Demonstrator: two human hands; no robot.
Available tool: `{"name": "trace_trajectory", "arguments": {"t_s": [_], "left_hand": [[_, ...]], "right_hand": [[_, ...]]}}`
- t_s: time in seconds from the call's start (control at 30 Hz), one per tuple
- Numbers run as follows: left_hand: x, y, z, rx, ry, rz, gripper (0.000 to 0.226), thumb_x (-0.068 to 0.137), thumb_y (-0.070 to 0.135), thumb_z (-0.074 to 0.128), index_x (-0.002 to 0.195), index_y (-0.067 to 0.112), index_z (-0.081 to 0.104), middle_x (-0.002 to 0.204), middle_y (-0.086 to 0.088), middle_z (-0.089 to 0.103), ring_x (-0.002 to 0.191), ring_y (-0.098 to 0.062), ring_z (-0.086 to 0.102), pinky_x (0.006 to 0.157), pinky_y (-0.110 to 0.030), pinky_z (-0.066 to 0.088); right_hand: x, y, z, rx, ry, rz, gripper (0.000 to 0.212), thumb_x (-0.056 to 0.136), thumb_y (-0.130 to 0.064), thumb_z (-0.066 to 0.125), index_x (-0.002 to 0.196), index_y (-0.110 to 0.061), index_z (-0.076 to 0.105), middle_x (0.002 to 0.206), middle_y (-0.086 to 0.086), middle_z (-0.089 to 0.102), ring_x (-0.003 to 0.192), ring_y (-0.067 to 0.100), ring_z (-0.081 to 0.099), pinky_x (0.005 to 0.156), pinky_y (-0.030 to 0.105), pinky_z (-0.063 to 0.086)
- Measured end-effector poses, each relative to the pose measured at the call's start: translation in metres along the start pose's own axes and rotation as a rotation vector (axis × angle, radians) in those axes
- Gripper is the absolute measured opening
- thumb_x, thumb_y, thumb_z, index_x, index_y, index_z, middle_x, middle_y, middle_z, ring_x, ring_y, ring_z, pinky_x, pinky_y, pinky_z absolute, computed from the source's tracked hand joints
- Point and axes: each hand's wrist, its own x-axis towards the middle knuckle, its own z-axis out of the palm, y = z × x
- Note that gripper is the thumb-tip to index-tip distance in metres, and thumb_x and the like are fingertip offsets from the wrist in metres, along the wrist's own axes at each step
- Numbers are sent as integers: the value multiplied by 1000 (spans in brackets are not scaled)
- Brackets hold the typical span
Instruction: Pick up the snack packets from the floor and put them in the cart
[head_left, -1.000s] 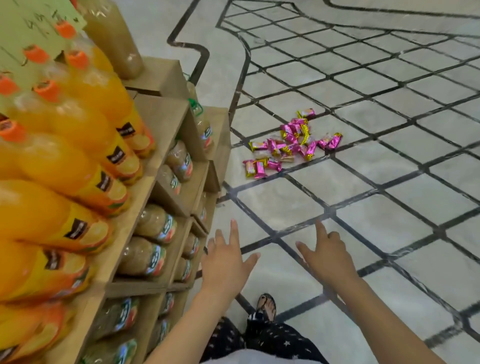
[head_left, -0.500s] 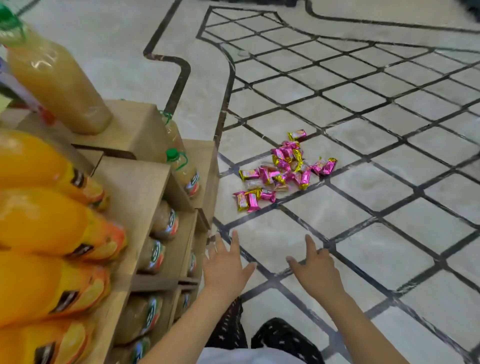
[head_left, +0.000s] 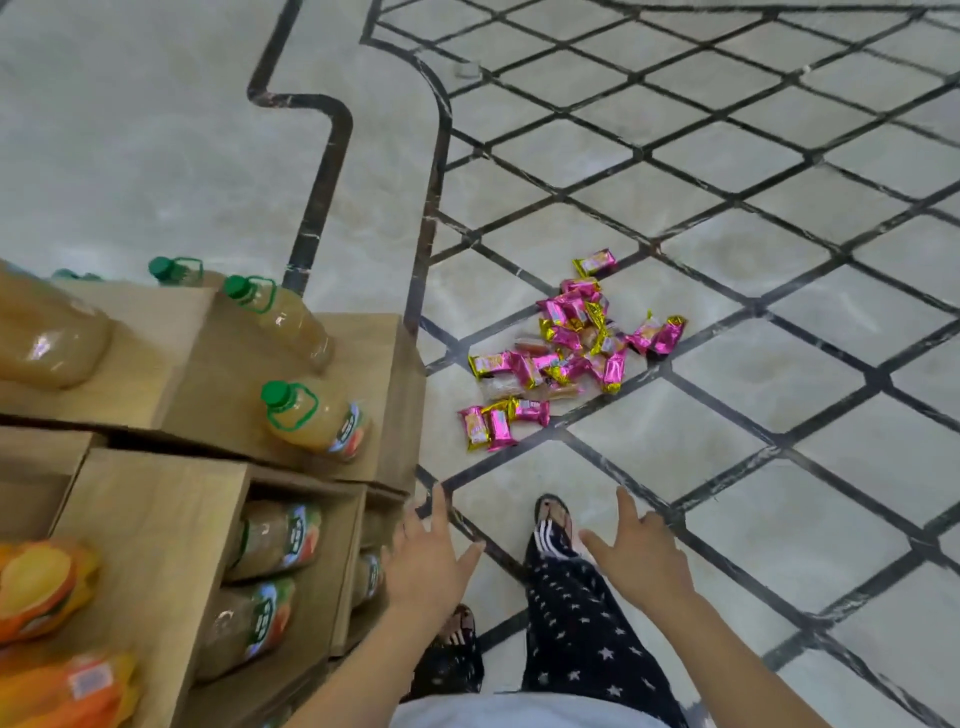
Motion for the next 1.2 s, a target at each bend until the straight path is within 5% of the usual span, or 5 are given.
{"name": "trace_trajectory", "arguments": {"t_s": [0.3, 0.53, 0.97, 1.1, 1.2], "left_hand": [[75, 38, -25, -32, -48, -160, 89, 93, 68, 36, 155, 29, -14, 162, -19, 10, 145, -35, 24, 113, -48, 32], [156, 40, -10, -89, -59, -188, 86, 93, 68, 37, 156, 32, -9, 162, -16, 14, 144, -34, 26, 111, -46, 33], [466, -13, 187, -36, -40, -119, 85, 89, 74, 25, 153, 37, -16, 151, -16, 34, 133, -35, 41, 100, -44, 42], [561, -21, 250, -181, -27, -90, 92, 72, 88, 10, 147, 47, -25, 151, -16, 37, 133, -36, 41, 101, -49, 44], [616, -17, 289, -259, 26, -70, 89, 79, 84, 19, 148, 47, -23, 139, -18, 46, 125, -36, 47, 99, -49, 44]], "right_hand": [[125, 5, -56, -71, -104, -22, 86, 92, -63, 43, 155, -23, 1, 145, 24, 36, 131, 39, 39, 104, 46, 40], [212, -34, -33, -152, -120, -88, 84, 92, -63, 42, 155, -24, 3, 144, 23, 39, 129, 40, 43, 100, 45, 42], [503, -86, 214, -97, -85, -159, 83, 93, -61, 42, 155, -31, -4, 141, 20, 45, 128, 36, 44, 95, 44, 48], [575, -100, 300, -40, -81, -149, 79, 95, -62, 37, 154, -36, -9, 135, 23, 45, 121, 39, 48, 92, 44, 47], [617, -102, 362, -92, -19, -166, 75, 95, -66, 26, 151, -39, -16, 125, 18, 49, 113, 36, 51, 88, 42, 47]]}}
